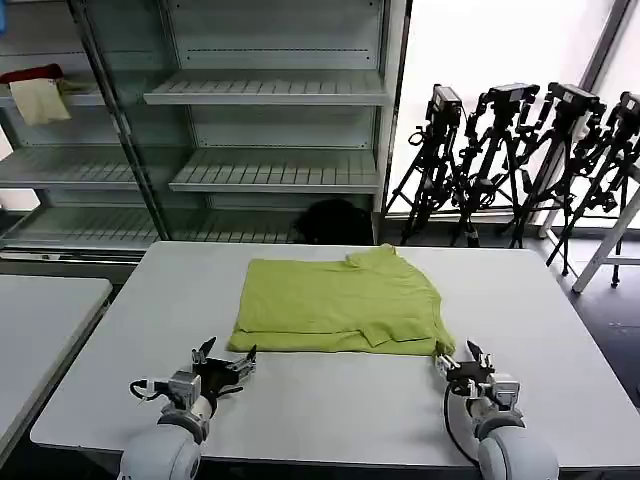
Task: Fold and organize the clothes.
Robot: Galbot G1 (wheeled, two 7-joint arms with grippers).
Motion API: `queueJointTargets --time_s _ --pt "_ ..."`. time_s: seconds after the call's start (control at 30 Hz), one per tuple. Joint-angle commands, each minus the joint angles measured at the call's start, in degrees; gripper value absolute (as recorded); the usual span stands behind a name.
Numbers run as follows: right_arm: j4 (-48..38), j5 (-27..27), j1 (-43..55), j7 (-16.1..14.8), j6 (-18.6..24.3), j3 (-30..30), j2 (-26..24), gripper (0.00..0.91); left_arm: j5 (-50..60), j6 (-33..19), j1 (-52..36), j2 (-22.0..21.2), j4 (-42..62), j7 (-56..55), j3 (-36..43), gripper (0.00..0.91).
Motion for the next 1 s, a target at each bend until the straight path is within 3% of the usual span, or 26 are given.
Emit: queueJointTargets --time_s 0.03,0.77,1.0 --pt "-0.25 -1.92 -0.89 -0.69 -0.09 -0.89 0.33 0.0 0.35 0.04 -0.08 0.08 0.93 0.66 0.19 0.02" --pt "2.41 -2.65 -0.79 -1.24 -0.34 -1.39 -0.06 0.0 0.31 -0.91 -1.85 0.14 2.74 1.52 0.15 0.0" --pt "8.14 1.18 -6.26 -1.41 -1.89 -0.32 -1.39 0.0 1.15 -0.62 3.19 1.98 -2.91 1.26 -1.44 0.0"
